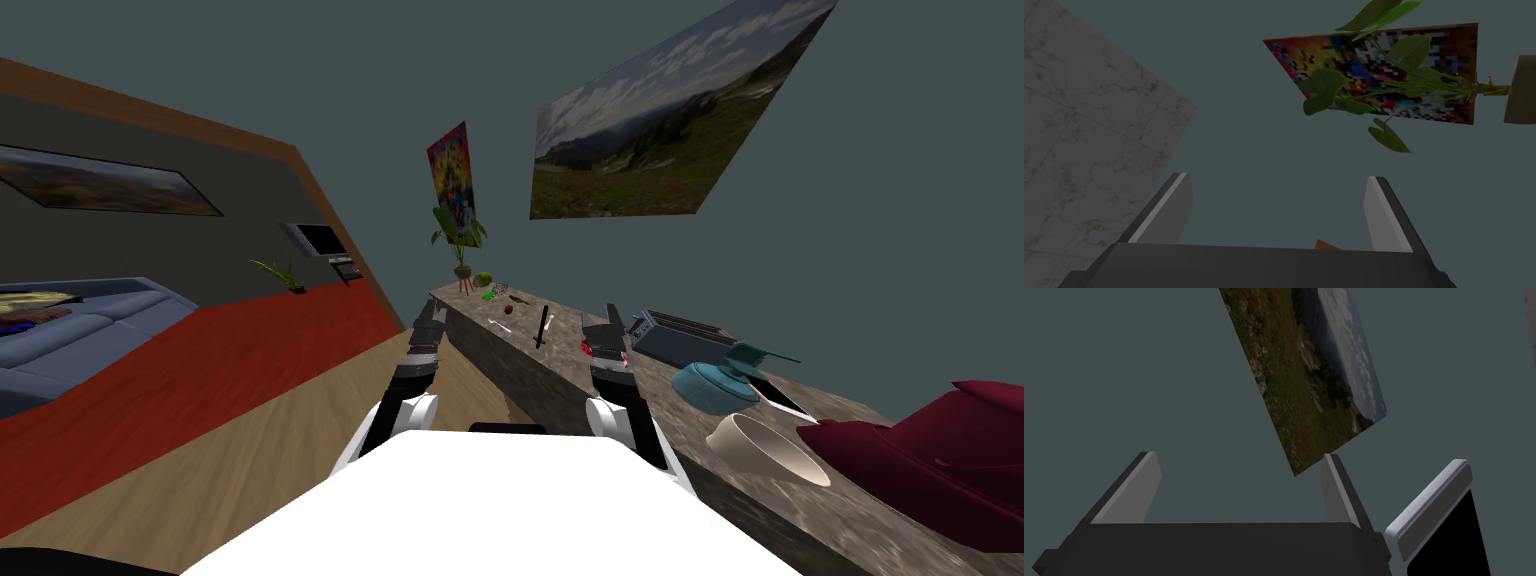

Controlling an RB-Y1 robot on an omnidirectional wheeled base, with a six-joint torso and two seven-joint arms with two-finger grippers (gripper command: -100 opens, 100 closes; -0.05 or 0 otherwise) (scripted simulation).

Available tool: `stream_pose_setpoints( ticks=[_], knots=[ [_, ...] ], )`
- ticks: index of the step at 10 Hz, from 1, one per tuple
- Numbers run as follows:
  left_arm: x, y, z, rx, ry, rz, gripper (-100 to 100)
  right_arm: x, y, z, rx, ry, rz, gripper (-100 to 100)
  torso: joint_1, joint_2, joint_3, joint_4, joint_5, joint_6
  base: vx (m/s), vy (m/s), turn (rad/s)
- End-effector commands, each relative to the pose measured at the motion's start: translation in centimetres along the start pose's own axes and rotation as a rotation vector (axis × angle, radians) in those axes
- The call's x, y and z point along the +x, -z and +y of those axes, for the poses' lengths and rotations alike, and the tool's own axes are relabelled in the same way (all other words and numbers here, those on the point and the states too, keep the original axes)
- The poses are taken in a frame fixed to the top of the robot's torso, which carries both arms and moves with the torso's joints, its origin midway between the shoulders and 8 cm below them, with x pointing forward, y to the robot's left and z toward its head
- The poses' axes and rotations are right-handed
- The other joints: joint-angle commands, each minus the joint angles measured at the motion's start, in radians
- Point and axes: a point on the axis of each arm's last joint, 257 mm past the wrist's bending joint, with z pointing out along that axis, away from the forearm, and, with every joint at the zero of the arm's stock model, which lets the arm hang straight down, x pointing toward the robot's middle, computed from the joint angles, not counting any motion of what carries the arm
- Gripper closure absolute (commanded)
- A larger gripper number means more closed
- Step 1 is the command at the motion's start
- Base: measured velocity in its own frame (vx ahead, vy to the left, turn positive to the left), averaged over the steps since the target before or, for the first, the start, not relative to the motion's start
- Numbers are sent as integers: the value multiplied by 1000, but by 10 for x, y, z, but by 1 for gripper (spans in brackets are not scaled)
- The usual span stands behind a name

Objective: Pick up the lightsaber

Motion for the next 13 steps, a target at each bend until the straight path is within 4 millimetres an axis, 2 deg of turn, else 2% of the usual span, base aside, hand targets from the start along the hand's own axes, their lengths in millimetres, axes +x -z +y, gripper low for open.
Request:
stream_pose_setpoints(
  ticks=[1,6,8,9,12,13],
  knots=[
    [0,0,0,0,0,0,0,5,5,-8,24,62,44,-100,0,0,0,0,0,0,-10,53,-60],
    [0,0,0,0,0,0,0,14,24,-31,87,222,115,-100,10,-1,0,0,2,0,8,127,-78],
    [0,0,0,0,0,0,0,15,35,-44,122,297,141,-100,9,-1,0,0,2,0,5,138,-93],
    [0,0,0,0,0,0,0,16,35,-45,122,307,146,-100,10,0,0,0,2,0,0,112,-47],
    [0,0,0,0,0,0,0,13,54,-69,185,438,187,-100,9,-1,-1,0,2,0,11,137,-120],
    [0,0,0,0,0,0,0,14,55,-69,186,451,194,-100,11,-1,-1,0,2,0,-3,127,-52]
  ],
)
